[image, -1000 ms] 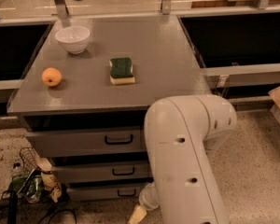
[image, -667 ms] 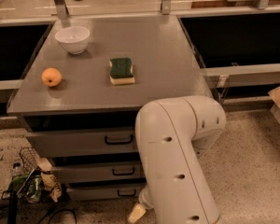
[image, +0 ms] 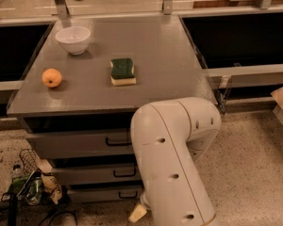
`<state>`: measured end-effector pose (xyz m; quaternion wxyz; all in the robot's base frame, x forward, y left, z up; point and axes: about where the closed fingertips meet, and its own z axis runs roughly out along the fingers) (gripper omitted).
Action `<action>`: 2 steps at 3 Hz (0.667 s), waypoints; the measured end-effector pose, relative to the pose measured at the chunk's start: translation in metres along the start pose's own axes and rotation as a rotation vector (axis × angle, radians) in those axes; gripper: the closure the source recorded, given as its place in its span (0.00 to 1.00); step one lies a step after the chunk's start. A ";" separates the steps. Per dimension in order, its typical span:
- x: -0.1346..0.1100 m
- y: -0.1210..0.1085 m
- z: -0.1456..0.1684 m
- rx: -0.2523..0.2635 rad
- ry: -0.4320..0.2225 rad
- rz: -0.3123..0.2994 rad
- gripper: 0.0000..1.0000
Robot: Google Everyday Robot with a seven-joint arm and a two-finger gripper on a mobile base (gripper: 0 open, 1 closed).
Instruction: Open bottom drawer
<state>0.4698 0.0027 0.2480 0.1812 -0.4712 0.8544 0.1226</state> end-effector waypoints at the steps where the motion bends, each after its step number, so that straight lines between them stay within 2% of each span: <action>1: 0.001 -0.001 0.009 0.002 0.015 -0.011 0.00; 2: 0.006 -0.006 0.041 0.001 0.032 -0.004 0.00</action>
Offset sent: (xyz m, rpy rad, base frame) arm 0.0140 0.0070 -0.0503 -0.0363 0.0289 -0.0054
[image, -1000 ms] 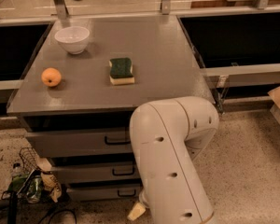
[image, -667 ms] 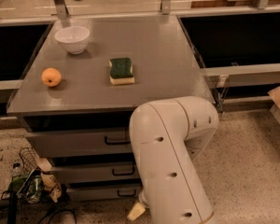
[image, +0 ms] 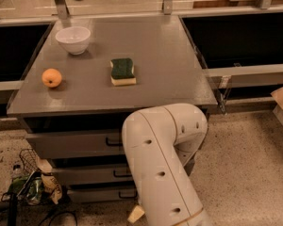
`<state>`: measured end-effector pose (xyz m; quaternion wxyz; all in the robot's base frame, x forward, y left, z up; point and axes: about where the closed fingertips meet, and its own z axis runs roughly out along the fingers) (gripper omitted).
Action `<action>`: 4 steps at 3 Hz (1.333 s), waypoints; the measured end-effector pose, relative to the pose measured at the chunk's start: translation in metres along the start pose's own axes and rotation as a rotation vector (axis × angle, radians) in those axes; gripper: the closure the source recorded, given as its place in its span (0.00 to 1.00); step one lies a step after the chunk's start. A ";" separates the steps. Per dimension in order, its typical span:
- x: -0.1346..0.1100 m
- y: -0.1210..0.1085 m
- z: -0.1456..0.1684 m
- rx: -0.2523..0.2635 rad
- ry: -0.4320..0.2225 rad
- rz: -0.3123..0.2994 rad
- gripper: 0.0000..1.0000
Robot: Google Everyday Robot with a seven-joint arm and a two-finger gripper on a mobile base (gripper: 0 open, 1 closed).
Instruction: Open bottom drawer
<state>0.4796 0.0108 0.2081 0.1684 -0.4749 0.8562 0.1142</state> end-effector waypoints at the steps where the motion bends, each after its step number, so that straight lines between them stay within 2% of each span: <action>1: 0.000 0.000 0.000 0.000 0.000 0.000 0.00; 2: 0.001 -0.005 0.006 0.051 0.004 -0.017 0.00; 3: 0.001 -0.004 0.008 0.045 0.001 -0.015 0.00; 4: -0.014 -0.026 0.015 0.045 -0.034 -0.002 0.00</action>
Offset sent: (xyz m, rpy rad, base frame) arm 0.0043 -0.0026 -0.0099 -0.0486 -0.0488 -0.0053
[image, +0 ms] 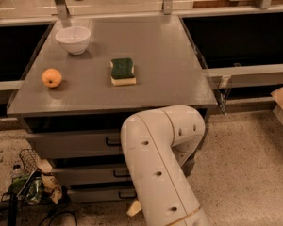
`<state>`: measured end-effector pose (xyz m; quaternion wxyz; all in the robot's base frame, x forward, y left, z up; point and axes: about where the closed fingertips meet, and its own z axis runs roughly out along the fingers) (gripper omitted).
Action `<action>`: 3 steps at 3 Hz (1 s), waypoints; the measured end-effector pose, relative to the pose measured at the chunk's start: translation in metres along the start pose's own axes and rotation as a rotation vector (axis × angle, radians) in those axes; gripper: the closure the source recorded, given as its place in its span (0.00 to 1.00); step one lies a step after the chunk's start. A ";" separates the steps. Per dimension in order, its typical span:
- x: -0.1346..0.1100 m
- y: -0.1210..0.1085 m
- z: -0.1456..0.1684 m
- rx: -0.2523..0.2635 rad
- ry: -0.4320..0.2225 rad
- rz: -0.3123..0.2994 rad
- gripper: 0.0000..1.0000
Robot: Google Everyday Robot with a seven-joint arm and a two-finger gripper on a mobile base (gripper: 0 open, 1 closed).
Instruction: Open bottom drawer
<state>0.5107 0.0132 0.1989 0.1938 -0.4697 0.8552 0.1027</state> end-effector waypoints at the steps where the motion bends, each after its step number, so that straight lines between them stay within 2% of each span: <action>1: 0.000 0.000 0.000 0.000 0.000 0.000 0.00; 3: -0.003 0.004 0.013 -0.043 -0.011 -0.027 0.00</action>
Offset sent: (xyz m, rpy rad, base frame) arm 0.0071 0.0032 -0.0093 0.0294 0.0158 0.0349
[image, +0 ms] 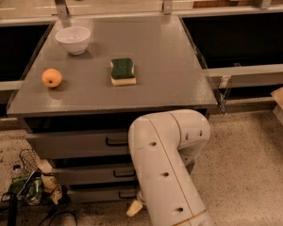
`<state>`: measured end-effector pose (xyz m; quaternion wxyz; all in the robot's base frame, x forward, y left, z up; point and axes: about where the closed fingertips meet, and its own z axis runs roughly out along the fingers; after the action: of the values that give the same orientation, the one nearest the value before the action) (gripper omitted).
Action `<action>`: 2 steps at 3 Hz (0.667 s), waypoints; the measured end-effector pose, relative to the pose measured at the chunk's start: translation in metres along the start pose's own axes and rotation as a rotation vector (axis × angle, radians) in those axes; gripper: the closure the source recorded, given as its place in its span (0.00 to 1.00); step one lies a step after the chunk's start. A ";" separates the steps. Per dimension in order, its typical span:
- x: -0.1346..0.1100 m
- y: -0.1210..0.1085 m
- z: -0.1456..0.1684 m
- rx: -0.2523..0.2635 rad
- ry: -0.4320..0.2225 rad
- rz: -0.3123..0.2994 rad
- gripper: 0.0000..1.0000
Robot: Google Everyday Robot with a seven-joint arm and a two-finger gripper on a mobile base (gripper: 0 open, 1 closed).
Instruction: Open bottom drawer
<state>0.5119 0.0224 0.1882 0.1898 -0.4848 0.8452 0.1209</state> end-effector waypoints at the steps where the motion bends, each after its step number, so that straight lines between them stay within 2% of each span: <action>1: -0.001 0.003 0.004 -0.014 -0.005 -0.006 0.00; 2: 0.000 0.008 0.009 -0.029 -0.002 -0.012 0.00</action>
Offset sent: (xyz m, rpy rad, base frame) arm -0.0077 0.0103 -0.0136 0.0162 0.0259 0.0345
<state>0.5069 0.0303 0.1799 0.1846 -0.4922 0.8403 0.1324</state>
